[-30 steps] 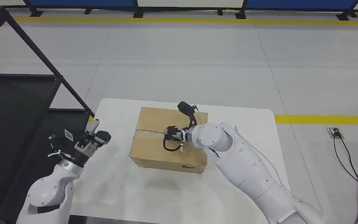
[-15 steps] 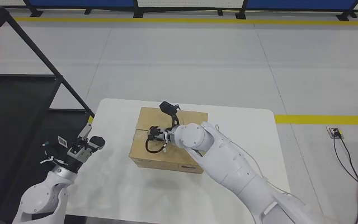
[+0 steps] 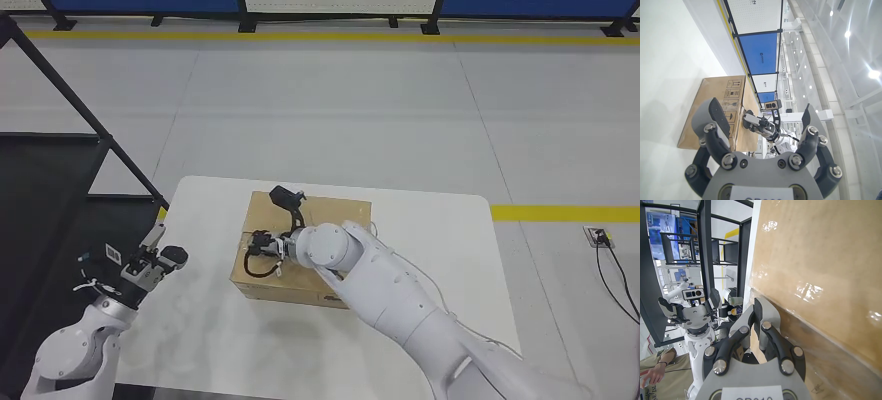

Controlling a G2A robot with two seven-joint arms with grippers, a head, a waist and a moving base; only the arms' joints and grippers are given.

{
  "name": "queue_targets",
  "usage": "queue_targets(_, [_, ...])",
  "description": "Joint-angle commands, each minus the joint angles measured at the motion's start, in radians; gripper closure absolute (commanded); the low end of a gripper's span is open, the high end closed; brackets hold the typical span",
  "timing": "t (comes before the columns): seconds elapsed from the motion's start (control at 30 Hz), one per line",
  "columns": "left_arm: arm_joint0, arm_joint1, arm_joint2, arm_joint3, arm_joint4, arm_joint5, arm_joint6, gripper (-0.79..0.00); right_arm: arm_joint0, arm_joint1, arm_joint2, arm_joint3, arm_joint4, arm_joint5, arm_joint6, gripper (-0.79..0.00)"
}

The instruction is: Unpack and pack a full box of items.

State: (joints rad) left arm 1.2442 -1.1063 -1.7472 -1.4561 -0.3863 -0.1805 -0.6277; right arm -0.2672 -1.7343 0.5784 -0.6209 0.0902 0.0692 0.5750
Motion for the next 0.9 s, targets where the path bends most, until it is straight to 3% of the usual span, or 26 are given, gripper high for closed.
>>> queue_targets(0.0, [-0.002, 0.001, 0.004, 0.001, 0.002, 0.0, -0.003, -0.785, 0.003, -0.008, -0.001, 0.011, -0.002, -0.006, -0.001, 0.0])
queue_targets(0.37, [-0.017, 0.002, 0.027, 0.004, 0.002, -0.001, -0.003, -0.785, 0.016, -0.001, 0.046, 0.043, -0.037, 0.007, 0.05, 0.0])
queue_targets(0.87, [-0.037, 0.0, 0.076, -0.003, 0.018, 0.007, 0.018, -0.785, -0.079, 0.107, 0.18, -0.132, -0.174, 0.097, 0.122, 0.0])
